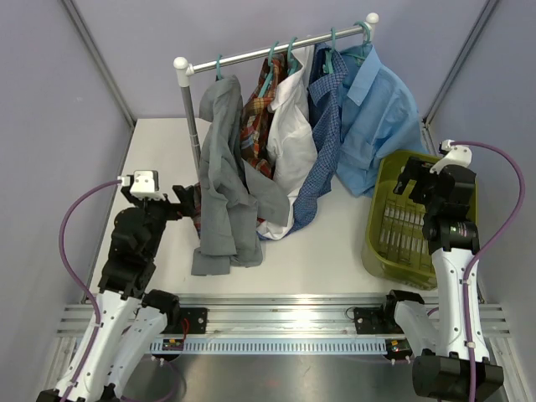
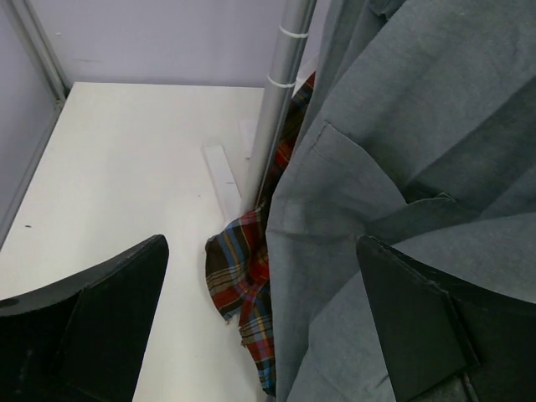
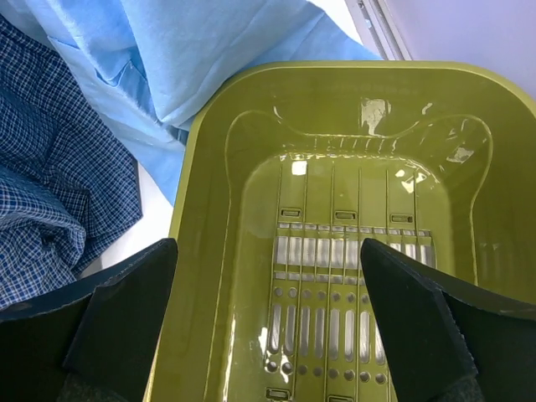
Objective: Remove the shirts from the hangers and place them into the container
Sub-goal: Grab a hanger with a shirt on it with the left arm
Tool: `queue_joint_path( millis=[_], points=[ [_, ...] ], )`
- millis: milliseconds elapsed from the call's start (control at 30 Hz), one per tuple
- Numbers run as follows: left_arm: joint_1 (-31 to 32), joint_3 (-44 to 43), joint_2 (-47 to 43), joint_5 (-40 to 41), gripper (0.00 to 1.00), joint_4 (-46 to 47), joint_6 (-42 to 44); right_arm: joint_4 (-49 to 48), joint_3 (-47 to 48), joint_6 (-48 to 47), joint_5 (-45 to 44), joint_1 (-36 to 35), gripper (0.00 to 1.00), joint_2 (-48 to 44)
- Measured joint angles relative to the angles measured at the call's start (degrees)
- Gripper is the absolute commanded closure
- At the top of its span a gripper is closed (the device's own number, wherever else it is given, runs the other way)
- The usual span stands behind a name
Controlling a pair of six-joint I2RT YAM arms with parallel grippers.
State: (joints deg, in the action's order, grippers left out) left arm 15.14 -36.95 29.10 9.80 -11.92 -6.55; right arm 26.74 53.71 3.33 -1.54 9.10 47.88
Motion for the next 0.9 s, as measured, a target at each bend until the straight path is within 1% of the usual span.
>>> queue_joint_path(
  millis=[100,200,333,467,533,667,800,900],
  points=[
    [0.00,-1.20,0.28,-1.25,0.01,-1.36,-1.29,0.13,0.15,-0.98,1.88,0.00,0.01,0.02],
    [0.00,-5.97,1.11,-1.75,0.01,-5.11,-3.28,1.55,1.29,-6.25,8.79,0.07,0.00,0.44],
    [0.00,-15.54,2.43,-2.73,0.01,-10.16,-6.14,3.58,1.95,-12.87,20.98,-0.04,0.00,1.29],
    [0.00,-25.29,4.74,-5.16,0.01,-13.62,-9.29,5.40,1.64,-18.12,29.22,-0.04,0.01,2.47],
    [0.00,-29.92,7.08,-6.58,0.01,-15.10,-10.75,6.34,1.42,-19.63,31.50,-0.04,0.01,2.89],
    [0.00,-39.15,14.78,-9.97,0.01,-16.61,-13.70,7.63,0.28,-22.38,36.13,-0.04,0.01,2.91],
    [0.07,-48.35,25.53,-12.70,0.01,-18.49,-15.58,7.76,-2.27,-24.09,37.70,-0.04,0.01,0.85],
    [0.85,-57.11,35.32,-13.07,0.01,-20.87,-16.15,7.96,-3.19,-24.81,38.03,-0.04,0.01,-0.22]
  ],
)
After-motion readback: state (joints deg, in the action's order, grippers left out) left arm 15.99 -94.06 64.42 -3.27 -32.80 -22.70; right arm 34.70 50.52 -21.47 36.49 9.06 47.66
